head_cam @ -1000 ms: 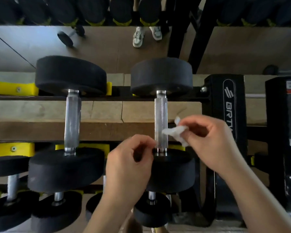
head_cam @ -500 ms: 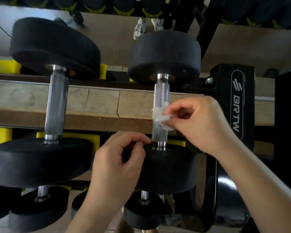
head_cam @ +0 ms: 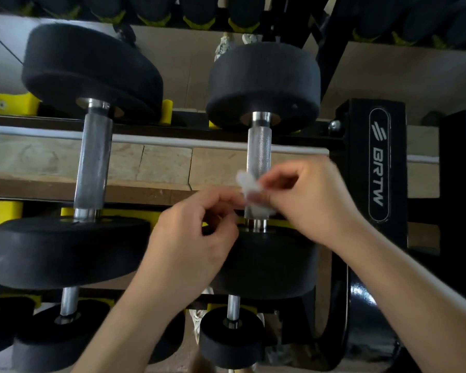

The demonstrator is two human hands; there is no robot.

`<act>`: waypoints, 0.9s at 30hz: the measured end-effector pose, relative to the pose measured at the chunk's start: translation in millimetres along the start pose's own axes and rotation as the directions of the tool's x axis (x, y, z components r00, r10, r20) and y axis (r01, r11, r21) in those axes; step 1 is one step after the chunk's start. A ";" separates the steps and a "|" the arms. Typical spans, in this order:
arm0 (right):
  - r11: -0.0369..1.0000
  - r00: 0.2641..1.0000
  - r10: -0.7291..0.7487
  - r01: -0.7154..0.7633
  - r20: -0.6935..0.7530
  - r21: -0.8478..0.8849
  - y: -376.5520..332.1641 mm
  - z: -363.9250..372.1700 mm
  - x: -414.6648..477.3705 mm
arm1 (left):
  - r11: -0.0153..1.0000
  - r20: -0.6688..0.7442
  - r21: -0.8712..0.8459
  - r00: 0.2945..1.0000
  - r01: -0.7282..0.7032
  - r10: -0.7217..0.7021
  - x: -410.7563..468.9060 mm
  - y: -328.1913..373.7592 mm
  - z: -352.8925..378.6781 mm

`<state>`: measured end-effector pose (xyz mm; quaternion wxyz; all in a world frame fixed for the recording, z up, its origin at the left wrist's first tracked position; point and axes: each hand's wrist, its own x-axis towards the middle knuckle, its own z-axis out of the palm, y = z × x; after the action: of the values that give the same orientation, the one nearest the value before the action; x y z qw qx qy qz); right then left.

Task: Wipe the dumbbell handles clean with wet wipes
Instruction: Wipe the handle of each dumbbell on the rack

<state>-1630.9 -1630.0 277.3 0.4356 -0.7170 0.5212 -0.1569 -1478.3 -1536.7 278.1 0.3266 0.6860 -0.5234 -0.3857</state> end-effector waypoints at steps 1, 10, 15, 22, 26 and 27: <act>0.998 0.996 -0.021 0.025 -0.088 0.053 -0.5 -0.5 3.3 | 1.000 0.018 0.020 1.000 -0.015 0.014 3.1 0.7 -2.0; 0.997 0.982 -0.041 0.053 -0.185 0.059 0.5 2.2 9.9 | 0.990 0.057 0.115 0.995 -0.085 0.079 20.8 4.9 -3.7; 0.997 0.977 0.081 -0.078 0.195 -0.025 3.3 -0.3 -2.4 | 0.981 0.103 0.163 0.991 -0.104 0.088 29.5 3.2 -2.0; 0.997 0.995 -0.045 0.051 -0.092 0.060 9.3 0.0 1.3 | 0.950 0.048 0.249 0.983 -0.186 0.180 50.5 9.9 4.8; 0.974 0.999 -0.035 0.029 0.024 0.223 12.2 -7.8 -11.1 | 0.914 0.076 0.347 0.978 -0.210 0.196 59.3 8.2 6.9; 0.978 0.998 -0.053 0.047 0.025 0.202 12.4 -7.4 -10.6 | 0.911 0.068 0.349 0.976 -0.218 0.208 60.7 7.4 7.0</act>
<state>-1647.9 -1625.0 274.2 0.5097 -0.6842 0.4780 -0.2090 -1478.5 -1597.7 269.6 0.2297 0.6667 -0.6608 -0.2572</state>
